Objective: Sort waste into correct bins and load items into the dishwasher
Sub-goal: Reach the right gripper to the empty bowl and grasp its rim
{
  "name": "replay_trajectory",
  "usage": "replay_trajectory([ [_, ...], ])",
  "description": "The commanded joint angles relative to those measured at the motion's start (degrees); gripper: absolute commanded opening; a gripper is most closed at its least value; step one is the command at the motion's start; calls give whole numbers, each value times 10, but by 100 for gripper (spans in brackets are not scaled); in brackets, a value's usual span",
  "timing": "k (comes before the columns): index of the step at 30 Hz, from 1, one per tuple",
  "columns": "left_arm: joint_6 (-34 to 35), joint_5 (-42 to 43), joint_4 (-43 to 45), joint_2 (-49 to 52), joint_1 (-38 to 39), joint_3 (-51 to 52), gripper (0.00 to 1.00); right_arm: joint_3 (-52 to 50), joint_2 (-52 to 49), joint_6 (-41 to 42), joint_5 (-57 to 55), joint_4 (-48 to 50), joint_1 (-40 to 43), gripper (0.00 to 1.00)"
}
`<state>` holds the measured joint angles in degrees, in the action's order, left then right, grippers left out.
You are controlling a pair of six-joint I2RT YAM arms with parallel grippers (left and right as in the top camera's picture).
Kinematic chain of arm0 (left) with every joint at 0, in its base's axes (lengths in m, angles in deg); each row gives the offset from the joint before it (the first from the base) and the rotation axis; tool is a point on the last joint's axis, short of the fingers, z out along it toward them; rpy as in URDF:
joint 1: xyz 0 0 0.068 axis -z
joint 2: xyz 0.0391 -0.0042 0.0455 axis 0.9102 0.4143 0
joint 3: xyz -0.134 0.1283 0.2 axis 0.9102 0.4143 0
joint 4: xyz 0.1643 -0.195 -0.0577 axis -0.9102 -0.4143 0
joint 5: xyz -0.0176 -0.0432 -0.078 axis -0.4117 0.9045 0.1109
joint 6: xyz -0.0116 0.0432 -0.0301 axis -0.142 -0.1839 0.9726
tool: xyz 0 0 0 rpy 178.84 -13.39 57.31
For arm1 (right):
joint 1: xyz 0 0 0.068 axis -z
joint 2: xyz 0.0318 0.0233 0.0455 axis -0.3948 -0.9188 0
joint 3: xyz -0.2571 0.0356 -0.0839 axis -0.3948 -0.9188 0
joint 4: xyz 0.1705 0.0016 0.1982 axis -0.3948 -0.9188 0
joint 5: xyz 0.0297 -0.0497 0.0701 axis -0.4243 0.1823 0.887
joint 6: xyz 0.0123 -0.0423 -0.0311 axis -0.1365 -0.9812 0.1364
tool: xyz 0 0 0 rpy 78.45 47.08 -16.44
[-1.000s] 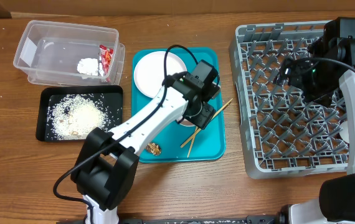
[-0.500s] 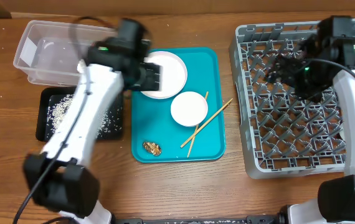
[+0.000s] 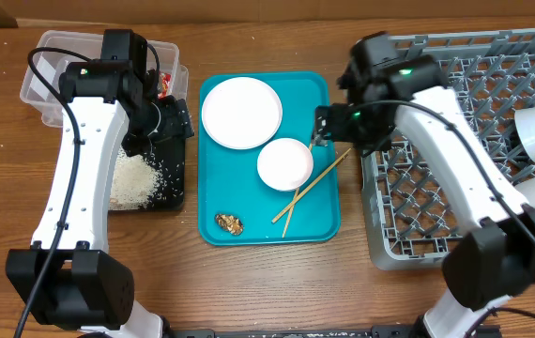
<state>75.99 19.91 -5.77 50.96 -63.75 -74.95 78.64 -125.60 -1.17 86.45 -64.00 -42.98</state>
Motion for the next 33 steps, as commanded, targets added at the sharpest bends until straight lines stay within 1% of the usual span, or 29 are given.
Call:
replay_trajectory([
  [1, 0, 8, 4, -9, 2, -11, 78, 0, -34, 36, -24, 1, -23, 88],
  [6, -1, 7, 4, -9, 2, -11, 80, 0, -87, 55, -24, 4, -51, 80],
  [8, -1, 7, 5, -9, 2, -11, 80, 0, -106, 60, -25, 7, -57, 74],
  [10, -1, 7, 6, -9, 2, -11, 80, 0, -123, 68, -24, 8, -61, 65],
  [13, -1, 7, 7, -9, 2, -11, 81, 0, -139, 68, -24, 10, -64, 60],
  [15, -1, 7, 6, -9, 2, -11, 81, 0, -141, 68, -24, 16, -64, 55],
  [17, -1, 7, 6, -9, 2, -11, 81, 0, -141, 68, -25, 23, -64, 46],
  [18, -1, 7, 6, -9, 2, -11, 81, 0, -141, 68, -25, 24, -64, 43],
  [22, -1, 7, 6, -9, 2, -11, 81, -9, -144, 84, -31, 28, -64, 38],
  [27, -1, 7, 7, -9, 2, -11, 81, -44, -145, 99, -15, 59, -65, 35],
  [31, -1, 7, 6, -9, 2, -11, 81, -49, -144, 106, -16, 71, -65, 24],
  [32, -1, 7, 6, -9, 2, -11, 81, -47, -144, 107, -16, 72, -65, 19],
  [33, -1, 7, 6, -9, 2, -11, 81, -46, -144, 106, -16, 72, -64, 17],
])
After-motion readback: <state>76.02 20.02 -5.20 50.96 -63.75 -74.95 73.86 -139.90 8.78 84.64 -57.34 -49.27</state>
